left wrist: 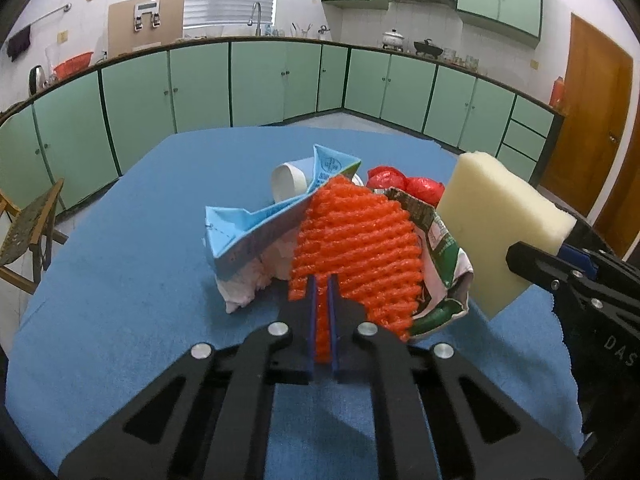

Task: Collect trash
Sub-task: 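Grasp the orange foam net with the left tool while the right tool holds the sponge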

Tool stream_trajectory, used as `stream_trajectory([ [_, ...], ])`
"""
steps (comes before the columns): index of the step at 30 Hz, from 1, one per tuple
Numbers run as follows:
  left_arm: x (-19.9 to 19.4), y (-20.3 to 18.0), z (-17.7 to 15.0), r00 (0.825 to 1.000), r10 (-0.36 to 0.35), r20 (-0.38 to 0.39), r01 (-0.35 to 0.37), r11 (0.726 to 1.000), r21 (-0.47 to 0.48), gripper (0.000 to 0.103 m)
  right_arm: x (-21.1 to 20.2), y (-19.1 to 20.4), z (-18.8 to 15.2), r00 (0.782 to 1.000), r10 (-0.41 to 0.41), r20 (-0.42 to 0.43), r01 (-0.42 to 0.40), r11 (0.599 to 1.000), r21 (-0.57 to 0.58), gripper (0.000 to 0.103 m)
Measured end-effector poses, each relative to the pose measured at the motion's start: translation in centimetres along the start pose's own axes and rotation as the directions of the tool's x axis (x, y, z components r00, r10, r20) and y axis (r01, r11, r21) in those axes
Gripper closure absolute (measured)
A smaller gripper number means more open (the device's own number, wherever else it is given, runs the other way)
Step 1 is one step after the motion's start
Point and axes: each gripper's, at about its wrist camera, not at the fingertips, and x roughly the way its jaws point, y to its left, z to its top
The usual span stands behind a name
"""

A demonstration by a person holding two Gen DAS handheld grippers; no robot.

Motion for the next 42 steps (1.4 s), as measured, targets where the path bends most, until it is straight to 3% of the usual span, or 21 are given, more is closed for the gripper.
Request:
stream_trajectory([
  [17, -5.4, -1.1, 2.7, 0.991, 0.001, 0.137, 0.000, 1.000, -0.007, 0.102, -3.1, -0.1, 1.7, 0.997, 0.011, 0.071, -0.011, 1.000, -0.012, 0.070],
  [21, -4.4, -1.0, 2.1, 0.995, -0.001, 0.104, 0.001, 1.000, 0.002, 0.102, -3.1, 0.0, 1.5, 0.998, 0.011, 0.065, -0.010, 1.000, -0.014, 0.070],
  [24, -2.7, -1.0, 0.8, 0.999, -0.008, 0.034, 0.008, 1.000, 0.004, 0.101, -2.9, -0.1, 1.0, 0.999, 0.009, 0.048, -0.009, 1.000, -0.015, 0.070],
  [27, -1.9, -0.9, 0.0, 1.000, 0.001, 0.006, -0.001, 1.000, 0.002, 0.093, -2.7, -0.1, 0.6, 0.999, 0.007, 0.035, -0.007, 1.000, -0.014, 0.070],
  [29, -1.6, -0.9, -0.2, 1.000, 0.008, -0.003, -0.008, 1.000, 0.006, 0.062, -2.5, -0.3, 0.4, 1.000, 0.006, 0.027, -0.006, 1.000, -0.010, 0.070],
  [34, -1.1, -0.7, -0.2, 0.998, 0.057, 0.007, -0.057, 0.998, 0.025, 0.041, -1.9, -0.5, 0.1, 1.000, 0.004, 0.006, -0.004, 1.000, -0.002, 0.070],
  [38, -0.4, -0.8, 0.0, 0.998, 0.069, 0.000, -0.069, 0.996, 0.048, 0.033, -1.6, -0.5, -0.2, 1.000, 0.006, -0.003, -0.006, 1.000, 0.000, 0.070],
  [42, 1.0, -0.8, -0.3, 0.998, 0.045, -0.048, -0.043, 0.998, 0.049, 0.034, -1.6, -0.4, -0.3, 1.000, 0.006, -0.007, -0.006, 1.000, -0.001, 0.070],
])
